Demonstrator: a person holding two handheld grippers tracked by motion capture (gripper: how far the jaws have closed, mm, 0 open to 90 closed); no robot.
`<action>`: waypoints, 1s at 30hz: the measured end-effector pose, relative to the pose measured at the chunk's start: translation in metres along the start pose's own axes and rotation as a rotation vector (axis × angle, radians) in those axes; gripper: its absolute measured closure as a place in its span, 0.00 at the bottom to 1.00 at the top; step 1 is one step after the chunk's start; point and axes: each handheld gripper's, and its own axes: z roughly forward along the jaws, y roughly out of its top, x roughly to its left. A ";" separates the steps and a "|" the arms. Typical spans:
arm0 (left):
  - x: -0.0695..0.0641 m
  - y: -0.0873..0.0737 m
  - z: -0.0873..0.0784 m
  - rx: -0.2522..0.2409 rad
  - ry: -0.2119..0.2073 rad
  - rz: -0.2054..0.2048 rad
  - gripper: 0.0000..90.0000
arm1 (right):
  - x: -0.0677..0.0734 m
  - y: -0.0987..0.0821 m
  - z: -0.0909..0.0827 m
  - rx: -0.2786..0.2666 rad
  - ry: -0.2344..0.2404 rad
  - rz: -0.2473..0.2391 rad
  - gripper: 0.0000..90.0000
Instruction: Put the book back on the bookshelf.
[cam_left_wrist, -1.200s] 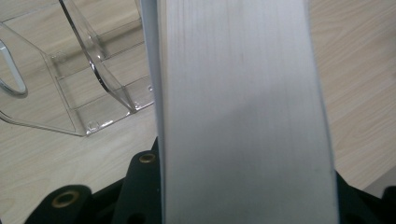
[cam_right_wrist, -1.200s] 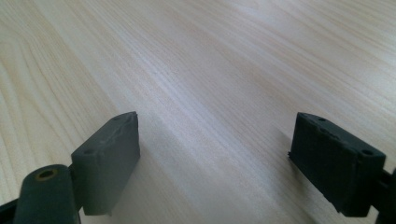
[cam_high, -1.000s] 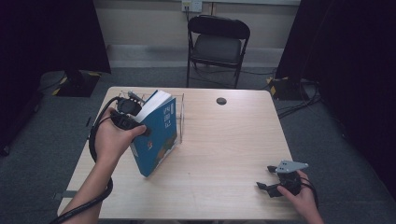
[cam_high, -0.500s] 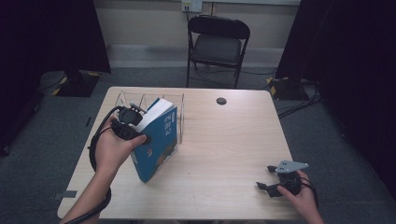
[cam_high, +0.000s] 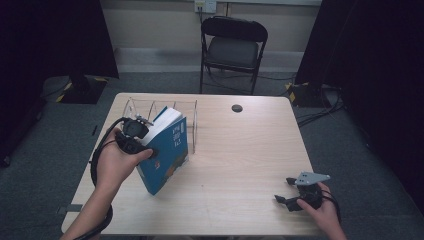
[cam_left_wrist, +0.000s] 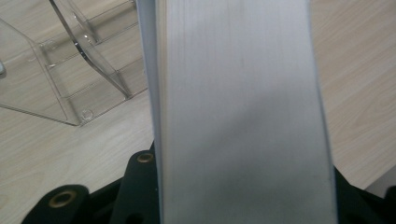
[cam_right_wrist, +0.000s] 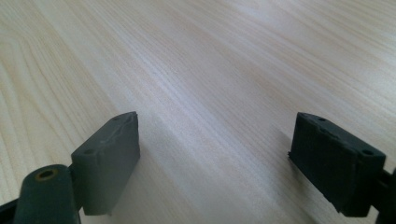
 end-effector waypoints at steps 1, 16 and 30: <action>0.000 0.000 0.000 0.002 0.004 0.005 0.68 | 0.000 0.000 0.000 0.000 0.000 0.000 0.17; -0.004 0.008 0.006 0.039 0.011 0.029 0.67 | 0.000 0.000 0.000 -0.001 0.000 -0.002 0.17; -0.005 0.018 0.005 0.053 -0.051 -0.050 0.69 | 0.000 0.000 0.000 -0.001 0.000 -0.002 0.17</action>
